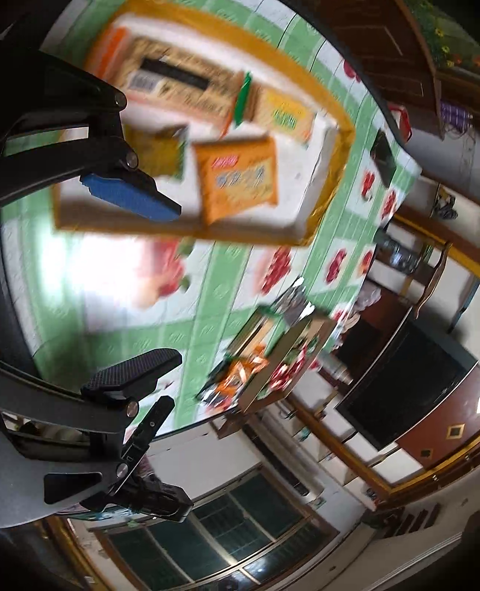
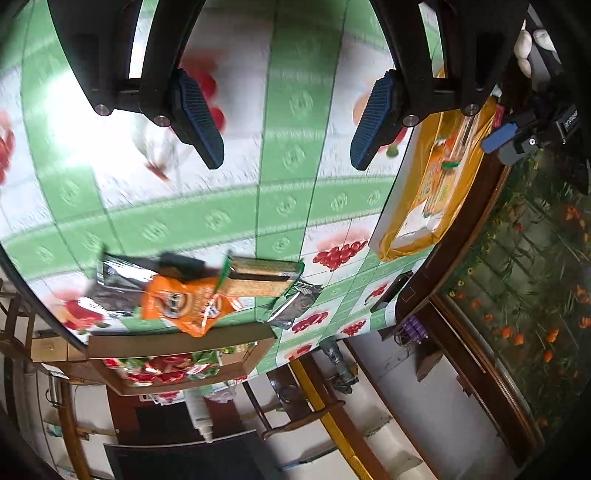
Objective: Organize snacks
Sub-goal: 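Grasp the silver foil bag with the left tool while the right tool grasps a cracker pack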
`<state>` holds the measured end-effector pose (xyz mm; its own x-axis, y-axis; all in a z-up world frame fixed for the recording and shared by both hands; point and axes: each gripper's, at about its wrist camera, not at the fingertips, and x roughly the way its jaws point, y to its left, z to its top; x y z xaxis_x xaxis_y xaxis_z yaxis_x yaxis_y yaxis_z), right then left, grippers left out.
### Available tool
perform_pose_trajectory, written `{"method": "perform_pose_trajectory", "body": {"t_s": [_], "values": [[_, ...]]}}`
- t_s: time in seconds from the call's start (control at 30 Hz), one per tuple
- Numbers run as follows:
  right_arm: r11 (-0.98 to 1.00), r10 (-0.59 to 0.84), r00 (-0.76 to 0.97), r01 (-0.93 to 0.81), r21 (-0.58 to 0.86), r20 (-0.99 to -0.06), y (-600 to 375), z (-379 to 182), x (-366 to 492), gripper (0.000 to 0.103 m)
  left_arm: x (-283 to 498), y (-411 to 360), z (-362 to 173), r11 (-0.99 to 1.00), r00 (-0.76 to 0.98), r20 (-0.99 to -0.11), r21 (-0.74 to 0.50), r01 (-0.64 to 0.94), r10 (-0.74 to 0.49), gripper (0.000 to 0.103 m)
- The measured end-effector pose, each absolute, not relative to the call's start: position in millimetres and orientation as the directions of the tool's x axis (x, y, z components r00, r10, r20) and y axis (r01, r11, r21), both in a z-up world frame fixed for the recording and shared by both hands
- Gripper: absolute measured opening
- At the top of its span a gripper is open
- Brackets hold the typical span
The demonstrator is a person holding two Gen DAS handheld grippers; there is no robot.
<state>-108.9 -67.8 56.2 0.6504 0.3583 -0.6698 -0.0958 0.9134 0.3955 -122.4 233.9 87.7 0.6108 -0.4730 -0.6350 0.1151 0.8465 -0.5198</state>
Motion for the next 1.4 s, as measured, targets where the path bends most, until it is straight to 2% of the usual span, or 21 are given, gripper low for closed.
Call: {"method": "perform_pose_trajectory", "body": {"t_s": [0.17, 0.33, 0.6, 0.8, 0.9, 0.97, 1.13, 1.17, 1.2, 1.23, 1.27, 1.4], "values": [[0.918, 0.359, 0.673, -0.128, 0.377, -0.647, -81, 74, -140, 0.075, -151, 207, 112, 0.842, 0.63, -0.595, -0.503, 0.192, -0.499, 0.073], [0.916, 0.368, 0.675, -0.148, 0.372, -0.64, -84, 82, -140, 0.078, -155, 195, 114, 0.842, 0.608, -0.607, -0.494, 0.217, -0.512, 0.073], [0.93, 0.349, 0.645, -0.148, 0.337, -0.68, -76, 74, -49, 0.078, -122, 199, 95, 0.848, 0.579, -0.646, -0.502, 0.169, -0.498, 0.073], [0.958, 0.286, 0.614, -0.209, 0.198, -0.736, -45, 61, 54, 0.077, -99, 201, 77, 0.849, 0.532, -0.679, -0.502, 0.165, -0.506, 0.073], [0.956, 0.281, 0.561, -0.232, 0.177, -0.779, -33, 43, 94, 0.076, -90, 207, 74, 0.856, 0.528, -0.69, -0.493, 0.158, -0.495, 0.073], [0.953, 0.277, 0.534, -0.257, 0.159, -0.799, -26, 31, 108, 0.079, -84, 213, 72, 0.858, 0.53, -0.693, -0.491, 0.15, -0.489, 0.073], [0.952, 0.245, 0.506, -0.286, 0.108, -0.827, -15, 11, 109, 0.079, -62, 217, 72, 0.861, 0.514, -0.705, -0.484, 0.156, -0.489, 0.073], [0.956, 0.216, 0.52, -0.285, 0.07, -0.826, -13, 10, 104, 0.075, -56, 215, 74, 0.867, 0.516, -0.709, -0.471, 0.162, -0.481, 0.073], [0.96, 0.177, 0.535, -0.279, 0.025, -0.826, -11, 11, 98, 0.061, -50, 212, 77, 0.875, 0.521, -0.712, -0.453, 0.169, -0.47, 0.073], [0.962, 0.158, 0.534, -0.274, 0.007, -0.83, -10, 11, 93, 0.051, -44, 210, 80, 0.879, 0.525, -0.713, -0.442, 0.178, -0.465, 0.073], [0.964, 0.154, 0.531, -0.265, 0.01, -0.833, -11, 13, 85, 0.048, -36, 205, 84, 0.884, 0.528, -0.714, -0.424, 0.195, -0.459, 0.073], [0.969, 0.17, 0.532, -0.243, 0.042, -0.83, -17, 14, 45, 0.048, 5, 185, 87, 0.898, 0.515, -0.736, -0.383, 0.219, -0.439, 0.072]]}}
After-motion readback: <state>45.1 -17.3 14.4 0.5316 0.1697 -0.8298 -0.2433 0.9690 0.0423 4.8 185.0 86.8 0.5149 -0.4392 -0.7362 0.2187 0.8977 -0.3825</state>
